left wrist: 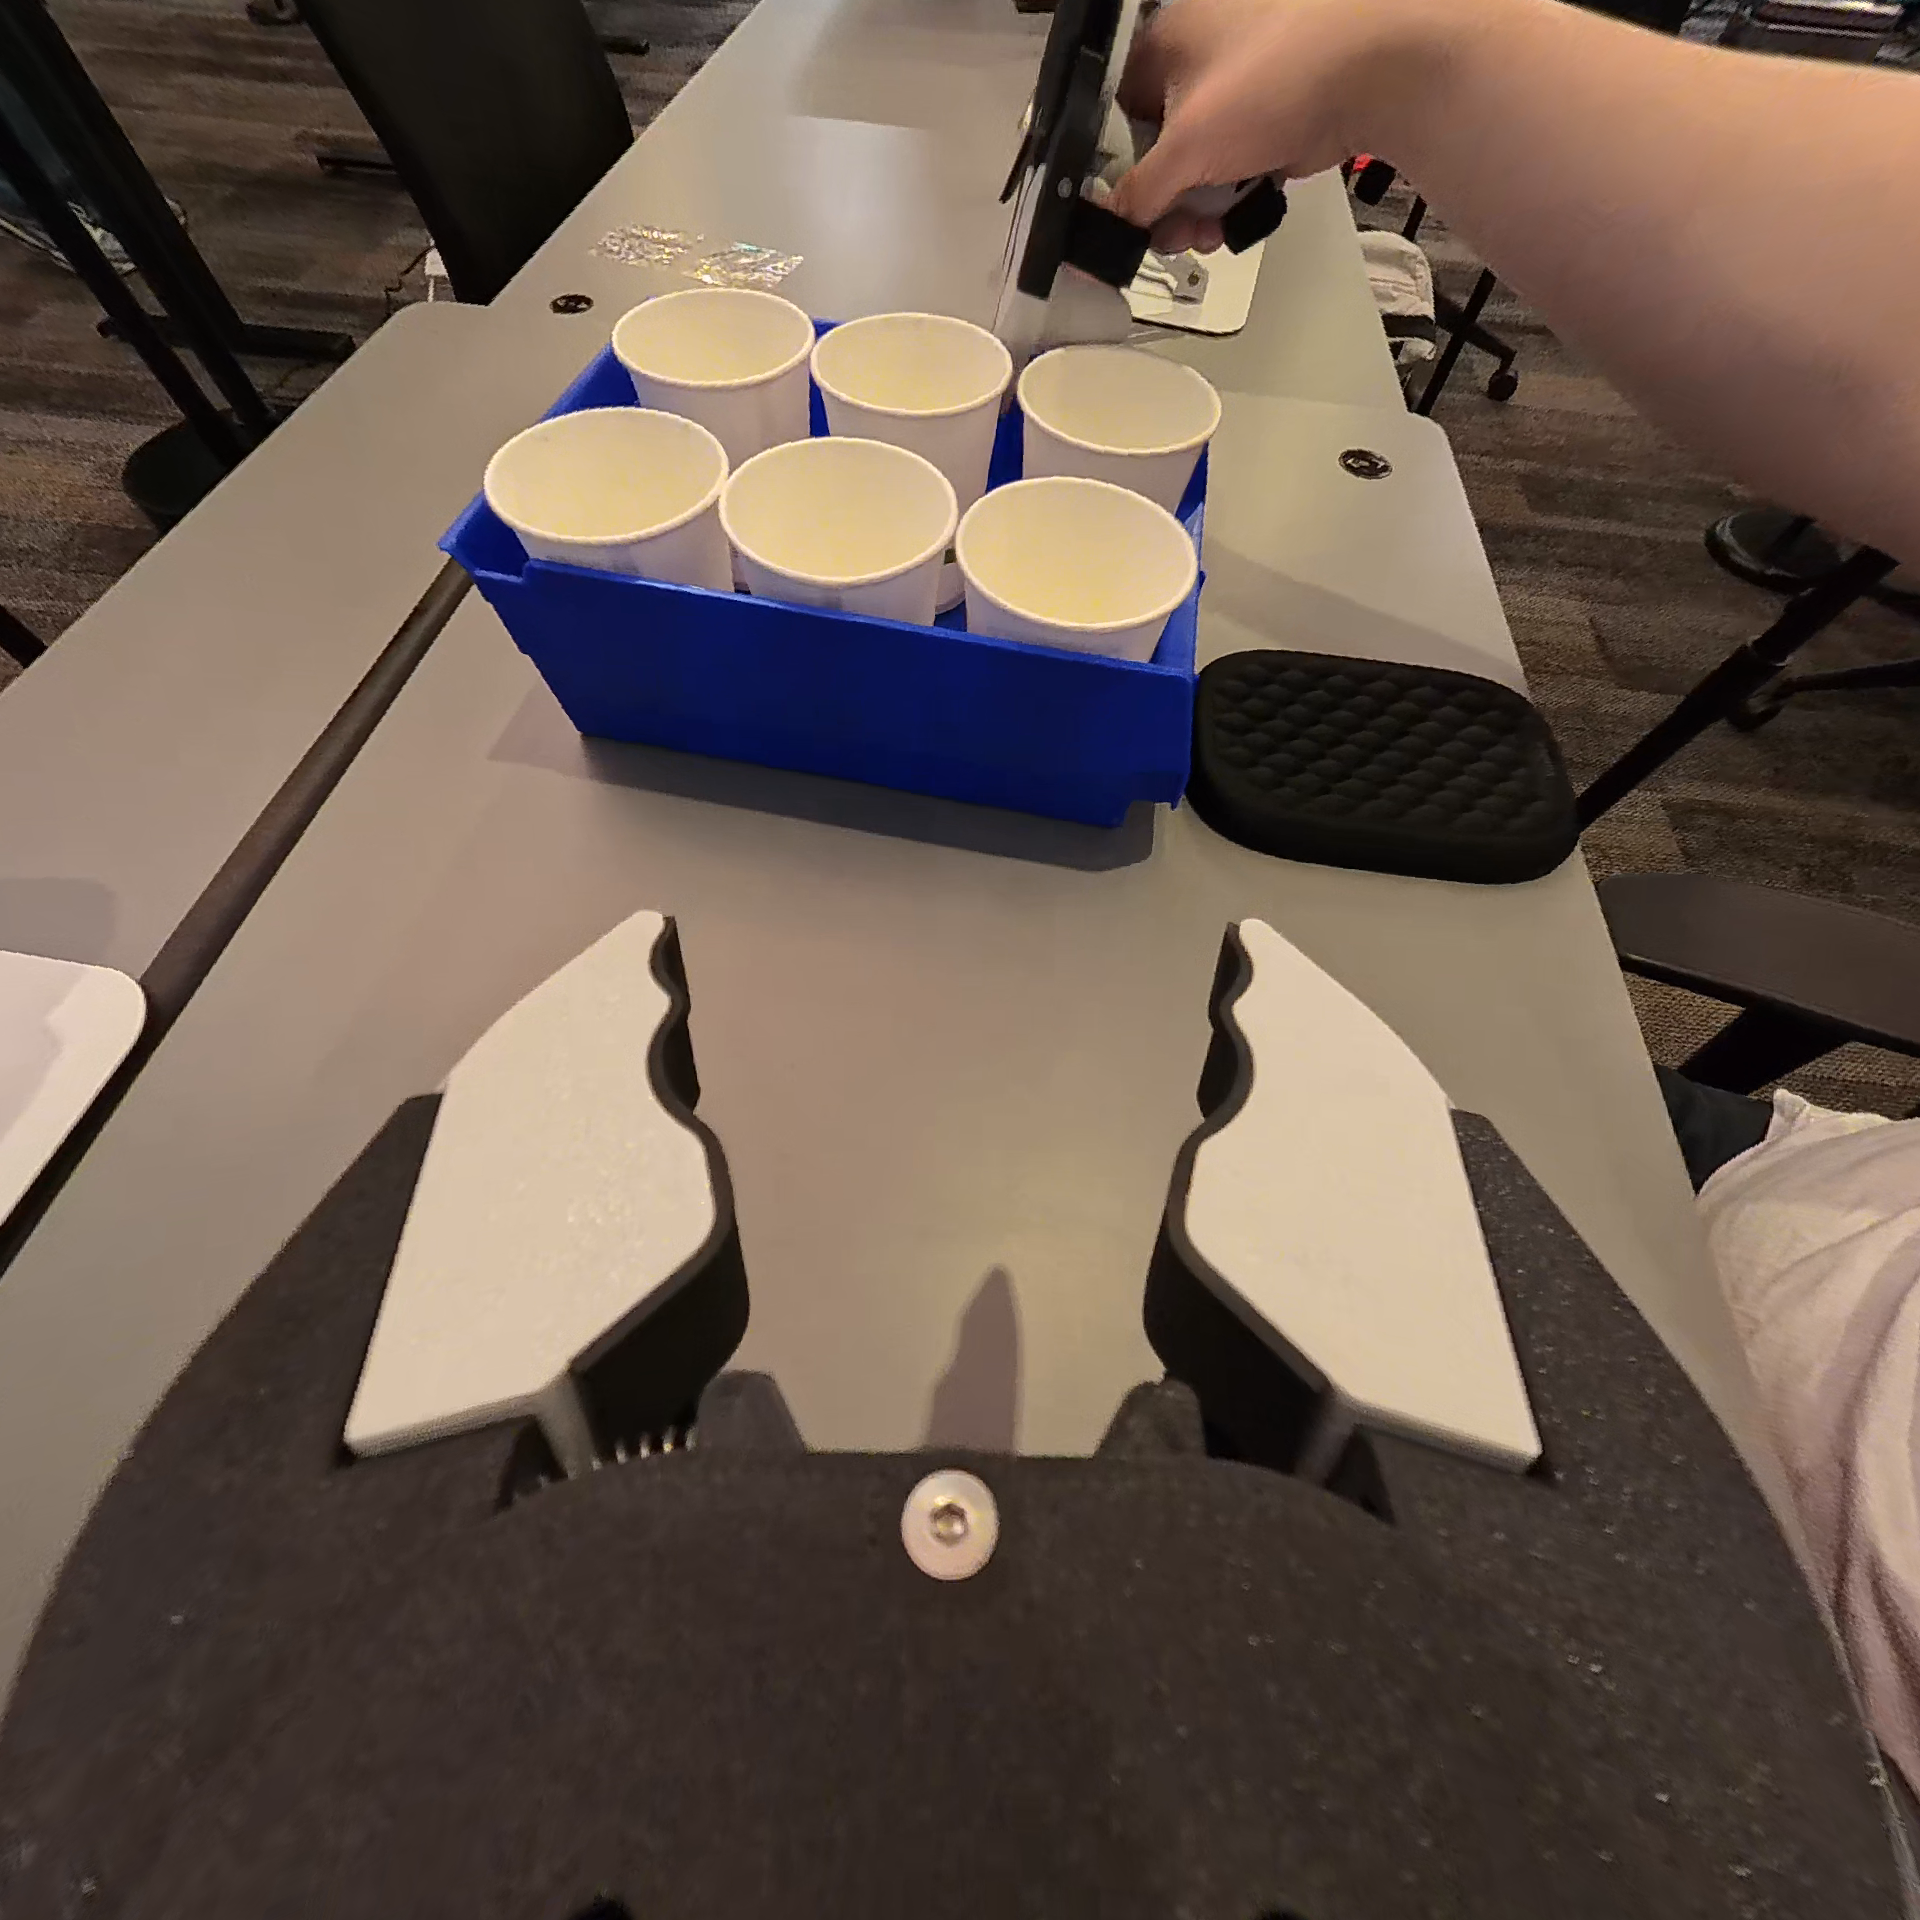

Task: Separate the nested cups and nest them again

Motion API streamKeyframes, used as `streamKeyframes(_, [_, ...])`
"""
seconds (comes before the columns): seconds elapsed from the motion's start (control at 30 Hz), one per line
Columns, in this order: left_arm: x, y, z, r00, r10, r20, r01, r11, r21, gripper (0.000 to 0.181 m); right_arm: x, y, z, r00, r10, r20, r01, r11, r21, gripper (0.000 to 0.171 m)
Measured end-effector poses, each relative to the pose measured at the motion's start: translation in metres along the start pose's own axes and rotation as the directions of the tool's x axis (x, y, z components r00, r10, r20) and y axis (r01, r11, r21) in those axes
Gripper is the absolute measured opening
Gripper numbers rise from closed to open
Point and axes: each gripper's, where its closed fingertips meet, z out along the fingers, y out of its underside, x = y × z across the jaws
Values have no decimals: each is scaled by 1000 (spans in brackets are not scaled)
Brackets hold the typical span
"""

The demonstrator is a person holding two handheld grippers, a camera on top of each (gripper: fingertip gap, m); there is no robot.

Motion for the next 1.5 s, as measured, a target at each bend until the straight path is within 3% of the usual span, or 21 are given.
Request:
streamKeyframes(0.13, [-2, 0, -2, 1000, 3, 22, -3, 1000, -9, 96, -1, 4, 10, 998, -5, -57, 0, 996, -88, 5])
streamKeyframes(0.3, [-10, -6, -22, 994, 13, 109, -11, 1000, -13, 95, -1, 4, 11, 997, 37, -62, -42, 996, -82, 6])
streamKeyframes(0.47, [-49, 1, -96, 920, -88, 383, 113, 993, -43, 91, 0, 2, 12, 993, 105, -46, -107, 994, -35, 7])
streamKeyframes(0.53, [-74, 17, -149, 834, -147, 532, 197, 980, -38, 86, 2, 0, 13, 990, 118, -77, -120, 993, -22, 6])
streamKeyframes(0.67, [-120, 99, -287, 504, -183, 844, 442, 894, -70, 86, 4, 1, 16, 987, 93, -133, -101, 994, -50, 5])
streamKeyframes(0.73, [-119, 153, -339, 380, -213, 900, 593, 803, -60, 86, 3, 2, 15, 985, 85, -149, -96, 993, -62, 4])
streamKeyframes(0.8, [-110, 201, -363, 311, -283, 907, 717, 696, -28, 87, 3, 3, 15, 982, 88, -166, -100, 993, -64, 4])
streamKeyframes(1.03, [-78, 311, -361, 253, -394, 883, 893, 446, -57, 92, 3, 1, 15, 985, 91, -146, -98, 994, -47, 4])
streamKeyframes(1.1, [-71, 323, -341, 265, -493, 829, 918, 393, -59, 75, 3, 1, 15, 985, 88, -151, -96, 994, -46, 4])
streamKeyframes(1.17, [-67, 327, -323, 274, -577, 770, 930, 362, -60, 48, 2, 1, 15, 983, 87, -160, -95, 994, -46, 4])
streamKeyframes(1.23, [-65, 315, -303, 279, -680, 678, 935, 353, -30, 38, 0, 2, 15, 985, 85, -153, -94, 994, -50, 4])
streamKeyframes(1.37, [-67, 307, -282, 363, -572, 735, 906, 401, -136, 27, -9, 4, 17, 987, 79, -142, -89, 994, -66, 4])
streamKeyframes(1.5, [-72, 288, -245, 382, -546, 745, 897, 413, -157, 29, -23, 0, 22, 990, 67, -127, -75, 995, -66, 4])
